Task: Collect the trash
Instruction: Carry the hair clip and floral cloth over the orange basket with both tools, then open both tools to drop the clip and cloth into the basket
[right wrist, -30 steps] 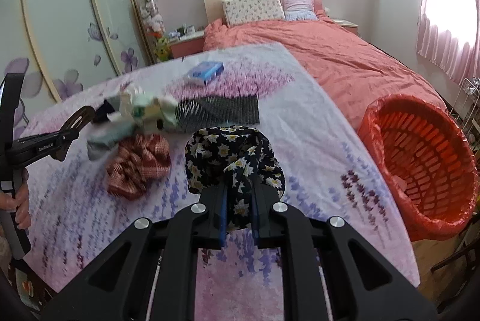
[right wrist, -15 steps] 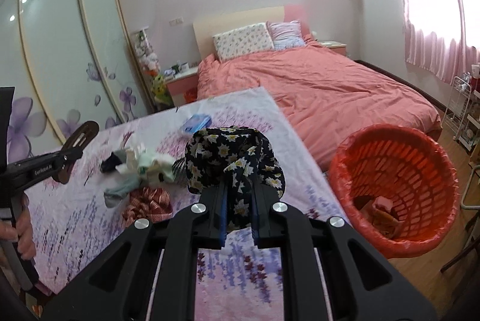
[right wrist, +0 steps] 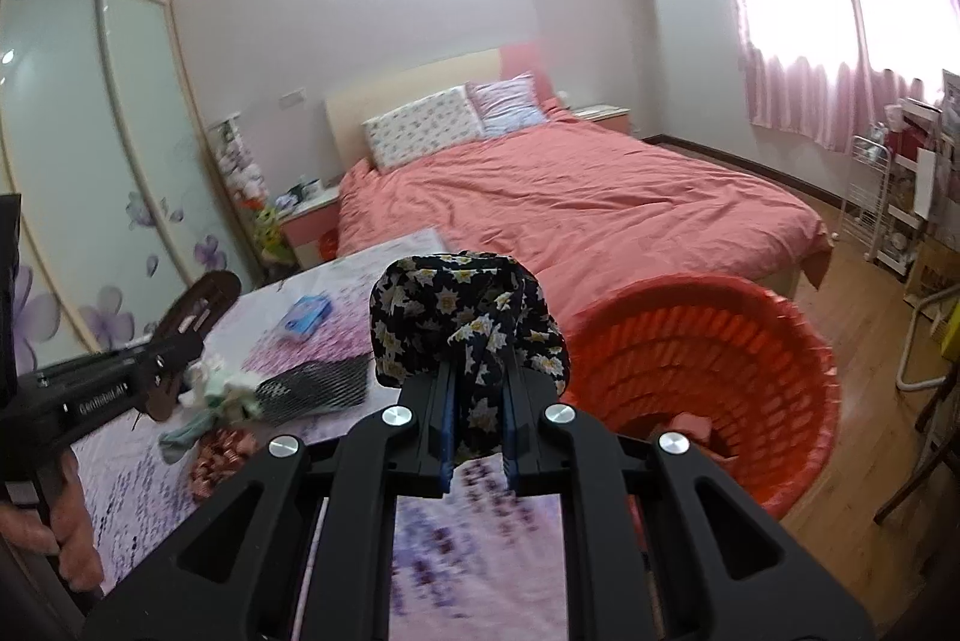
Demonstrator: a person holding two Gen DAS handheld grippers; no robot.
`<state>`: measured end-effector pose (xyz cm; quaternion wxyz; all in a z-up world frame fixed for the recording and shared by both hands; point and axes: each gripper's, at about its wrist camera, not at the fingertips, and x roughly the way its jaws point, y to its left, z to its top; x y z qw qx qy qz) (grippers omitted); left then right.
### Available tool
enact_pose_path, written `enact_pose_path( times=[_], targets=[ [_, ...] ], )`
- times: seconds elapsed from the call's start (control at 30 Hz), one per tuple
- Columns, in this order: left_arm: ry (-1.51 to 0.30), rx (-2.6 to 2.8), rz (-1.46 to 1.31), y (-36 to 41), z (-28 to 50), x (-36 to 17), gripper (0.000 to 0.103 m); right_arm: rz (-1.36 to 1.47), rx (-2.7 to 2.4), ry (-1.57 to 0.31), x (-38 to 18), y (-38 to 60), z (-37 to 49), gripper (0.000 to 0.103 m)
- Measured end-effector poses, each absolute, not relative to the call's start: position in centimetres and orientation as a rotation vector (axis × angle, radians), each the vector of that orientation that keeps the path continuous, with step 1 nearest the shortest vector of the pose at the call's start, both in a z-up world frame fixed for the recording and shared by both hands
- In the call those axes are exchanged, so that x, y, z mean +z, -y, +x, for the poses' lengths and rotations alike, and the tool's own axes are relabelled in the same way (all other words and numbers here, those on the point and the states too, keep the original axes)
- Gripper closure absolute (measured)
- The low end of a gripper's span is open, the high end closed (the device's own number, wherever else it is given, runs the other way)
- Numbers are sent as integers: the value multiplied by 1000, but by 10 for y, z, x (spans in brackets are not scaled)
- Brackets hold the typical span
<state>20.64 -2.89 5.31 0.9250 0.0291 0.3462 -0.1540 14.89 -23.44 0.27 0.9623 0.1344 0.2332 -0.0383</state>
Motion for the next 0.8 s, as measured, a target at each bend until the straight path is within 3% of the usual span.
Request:
enact_pose_path(
  times=[0.8],
  targets=[
    [-825,-621,71,219,244,-14,88,415,-276,-476,-32,351,160,91]
  ],
)
